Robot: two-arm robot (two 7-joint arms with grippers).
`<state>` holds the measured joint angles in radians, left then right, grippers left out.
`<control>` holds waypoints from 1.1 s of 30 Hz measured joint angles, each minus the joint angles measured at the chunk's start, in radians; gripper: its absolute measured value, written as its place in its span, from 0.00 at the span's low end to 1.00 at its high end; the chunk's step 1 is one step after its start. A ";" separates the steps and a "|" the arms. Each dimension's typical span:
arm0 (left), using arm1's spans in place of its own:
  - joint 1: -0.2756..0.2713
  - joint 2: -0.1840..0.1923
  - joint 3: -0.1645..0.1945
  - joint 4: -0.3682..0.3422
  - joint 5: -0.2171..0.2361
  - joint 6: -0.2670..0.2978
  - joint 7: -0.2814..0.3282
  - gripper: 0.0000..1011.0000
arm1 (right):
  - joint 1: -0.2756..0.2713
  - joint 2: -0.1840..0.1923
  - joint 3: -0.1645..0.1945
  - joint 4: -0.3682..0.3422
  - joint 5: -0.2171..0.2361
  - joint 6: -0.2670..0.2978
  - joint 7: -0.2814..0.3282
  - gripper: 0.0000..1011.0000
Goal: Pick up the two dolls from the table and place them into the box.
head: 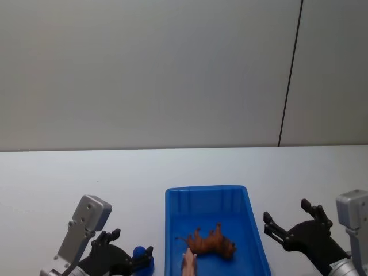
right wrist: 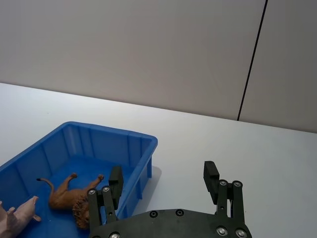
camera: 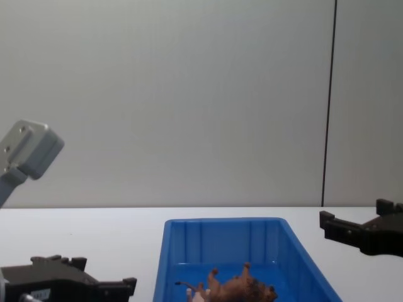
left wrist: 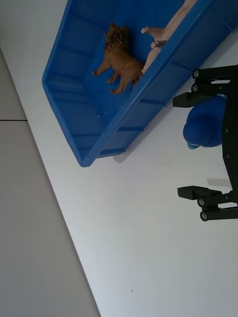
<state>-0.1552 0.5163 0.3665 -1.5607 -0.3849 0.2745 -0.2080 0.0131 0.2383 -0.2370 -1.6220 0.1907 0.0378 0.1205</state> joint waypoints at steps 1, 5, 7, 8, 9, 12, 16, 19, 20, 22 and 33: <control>-0.001 -0.001 0.000 0.004 0.000 0.001 -0.003 0.99 | 0.000 0.000 0.000 0.000 0.000 0.000 0.000 0.99; -0.005 -0.005 0.002 0.017 0.004 0.006 -0.019 0.99 | 0.000 0.000 0.000 0.000 0.000 0.000 0.000 0.99; -0.008 -0.008 0.004 0.025 0.005 0.009 -0.028 0.96 | 0.000 0.000 0.000 0.000 0.000 0.000 0.000 0.99; -0.009 -0.009 0.004 0.027 0.006 0.010 -0.031 0.95 | 0.000 0.000 0.000 0.000 0.000 0.000 0.000 0.99; -0.010 -0.010 0.005 0.030 0.007 0.011 -0.034 0.92 | 0.000 0.000 0.000 0.000 0.000 0.000 0.000 0.99; -0.014 -0.014 0.007 0.043 0.010 0.015 -0.046 0.83 | 0.000 0.000 0.000 0.000 0.000 0.000 0.000 0.99; -0.018 -0.018 0.009 0.053 0.014 0.018 -0.055 0.72 | 0.000 0.000 0.000 0.000 0.000 0.000 0.000 0.99; -0.020 -0.021 0.010 0.059 0.018 0.018 -0.060 0.63 | 0.000 0.000 0.000 0.000 0.000 0.000 0.000 0.99; -0.020 -0.021 0.010 0.059 0.018 0.018 -0.060 0.63 | 0.000 0.000 0.000 0.000 0.000 0.000 0.000 0.99; -0.021 -0.023 0.011 0.062 0.020 0.017 -0.063 0.56 | 0.000 0.000 0.000 0.000 0.000 0.000 0.000 0.99; -0.028 -0.031 0.013 0.071 0.029 -0.012 -0.074 0.30 | 0.000 0.000 0.000 0.000 0.000 0.000 0.000 0.99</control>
<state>-0.1828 0.4856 0.3792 -1.4893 -0.3559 0.2629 -0.2824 0.0131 0.2382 -0.2370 -1.6219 0.1907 0.0378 0.1207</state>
